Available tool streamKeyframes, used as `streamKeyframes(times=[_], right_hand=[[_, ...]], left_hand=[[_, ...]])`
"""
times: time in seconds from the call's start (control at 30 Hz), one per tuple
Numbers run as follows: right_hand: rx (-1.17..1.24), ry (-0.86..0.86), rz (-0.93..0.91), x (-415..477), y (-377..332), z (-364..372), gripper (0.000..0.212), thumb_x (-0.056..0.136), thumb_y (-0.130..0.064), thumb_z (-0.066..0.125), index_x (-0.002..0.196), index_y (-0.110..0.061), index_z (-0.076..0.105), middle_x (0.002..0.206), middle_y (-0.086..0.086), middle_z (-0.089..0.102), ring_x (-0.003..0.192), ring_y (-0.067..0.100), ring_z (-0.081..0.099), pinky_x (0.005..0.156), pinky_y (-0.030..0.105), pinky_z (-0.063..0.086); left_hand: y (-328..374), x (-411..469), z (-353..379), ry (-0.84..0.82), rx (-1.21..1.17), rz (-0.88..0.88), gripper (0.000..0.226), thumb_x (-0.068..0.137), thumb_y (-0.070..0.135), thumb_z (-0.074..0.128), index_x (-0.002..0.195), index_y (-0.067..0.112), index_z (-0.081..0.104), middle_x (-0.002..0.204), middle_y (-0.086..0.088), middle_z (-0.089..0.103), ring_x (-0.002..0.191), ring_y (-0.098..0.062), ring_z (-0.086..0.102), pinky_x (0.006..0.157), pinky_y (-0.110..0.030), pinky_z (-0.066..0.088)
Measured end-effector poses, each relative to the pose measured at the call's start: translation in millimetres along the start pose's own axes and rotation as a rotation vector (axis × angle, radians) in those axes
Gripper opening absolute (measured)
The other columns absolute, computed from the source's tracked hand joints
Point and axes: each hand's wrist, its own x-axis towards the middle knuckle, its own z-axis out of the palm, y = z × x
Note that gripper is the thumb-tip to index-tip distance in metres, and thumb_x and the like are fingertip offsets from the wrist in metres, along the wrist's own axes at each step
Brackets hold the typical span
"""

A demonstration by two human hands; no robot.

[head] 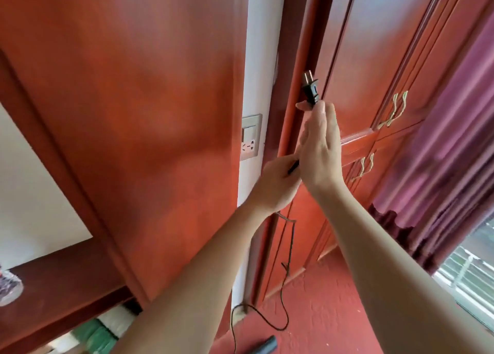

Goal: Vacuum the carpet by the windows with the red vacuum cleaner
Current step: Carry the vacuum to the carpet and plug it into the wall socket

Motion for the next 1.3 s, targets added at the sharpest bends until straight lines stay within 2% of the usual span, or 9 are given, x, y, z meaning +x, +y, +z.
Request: streamKeyframes(times=[0.1,0.33,0.57,0.77,0.87,0.97,1.13,1.23,1.3], right_hand=[[-0.093,-0.09,-0.032,1,12,5,0.035,0.105,-0.029,0.034,0.083,-0.011,0.055,0.062,-0.009,0.053,0.055,0.01,0.046,0.054,0.026,0.037],[-0.431,-0.34,0.11,-17,78,35,0.031,0.1,-0.026,0.042,0.078,-0.006,0.05,0.064,0.007,0.057,0.059,0.024,0.053,0.056,0.037,0.042],[-0.703,-0.398,0.258,-4,114,63,0.032,0.101,-0.035,0.034,0.091,-0.01,0.053,0.081,0.012,0.062,0.072,0.033,0.056,0.059,0.036,0.043],[-0.753,-0.354,0.248,-2,125,65,0.029,0.102,-0.039,0.033,0.096,-0.016,0.048,0.08,0.013,0.061,0.074,0.04,0.058,0.063,0.043,0.05],[-0.784,-0.362,0.202,3,125,62,0.027,0.103,-0.039,0.034,0.098,-0.016,0.048,0.079,0.014,0.061,0.073,0.04,0.058,0.061,0.041,0.048],[-0.778,-0.345,0.171,6,121,62,0.029,0.103,-0.04,0.034,0.096,-0.016,0.049,0.077,0.011,0.061,0.069,0.038,0.058,0.059,0.042,0.049],[-0.755,-0.336,0.143,10,120,62,0.029,0.102,-0.036,0.036,0.088,-0.014,0.05,0.07,0.007,0.06,0.063,0.031,0.056,0.054,0.037,0.043],[-0.74,-0.34,0.126,10,122,61,0.029,0.102,-0.037,0.037,0.087,-0.016,0.05,0.069,0.005,0.06,0.062,0.029,0.057,0.055,0.043,0.05],[-0.736,-0.345,0.116,8,123,62,0.028,0.103,-0.036,0.037,0.087,-0.017,0.05,0.07,0.004,0.06,0.061,0.027,0.058,0.056,0.043,0.052]], left_hand=[[-1,-10,-3,0.056,0.177,-0.07,0.043,0.096,0.019,0.046,0.059,0.019,0.023,0.053,0.006,0.026,0.05,-0.009,0.023,0.048,-0.026,0.016],[-57,-36,9,-0.027,0.287,-0.381,0.038,0.098,0.025,0.045,0.064,0.015,0.03,0.055,0.001,0.037,0.049,-0.016,0.03,0.049,-0.03,0.024],[-90,-17,3,-0.199,0.342,-0.308,0.019,0.104,0.021,0.039,0.1,0.005,0.049,0.074,-0.002,0.046,0.068,-0.018,0.049,0.066,-0.032,0.032],[-110,-2,4,-0.238,0.255,-0.241,0.034,0.103,0.015,0.039,0.132,0.007,0.053,0.109,-0.009,0.061,0.076,-0.014,0.045,0.068,-0.024,0.033],[-112,1,10,-0.196,0.145,-0.257,0.022,0.103,0.012,0.039,0.102,0.008,0.06,0.079,0.002,0.054,0.063,-0.007,0.042,0.059,-0.015,0.036],[-111,8,13,-0.186,0.196,-0.226,0.033,0.101,0.006,0.038,0.07,0.018,0.042,0.062,0.001,0.039,0.057,-0.009,0.032,0.049,-0.015,0.027],[-114,15,15,-0.142,0.305,-0.232,0.023,0.095,0.003,0.038,0.097,-0.002,0.06,0.082,-0.02,0.062,0.066,-0.025,0.051,0.057,-0.032,0.037],[-132,25,16,-0.328,0.348,-0.284,0.018,0.081,-0.013,0.047,0.074,-0.005,0.061,0.06,-0.021,0.059,0.05,-0.037,0.057,0.043,-0.035,0.044],[-130,25,14,-0.308,0.373,-0.274,0.024,0.083,-0.012,0.04,0.081,-0.004,0.062,0.068,-0.023,0.061,0.059,-0.038,0.06,0.049,-0.039,0.048]])
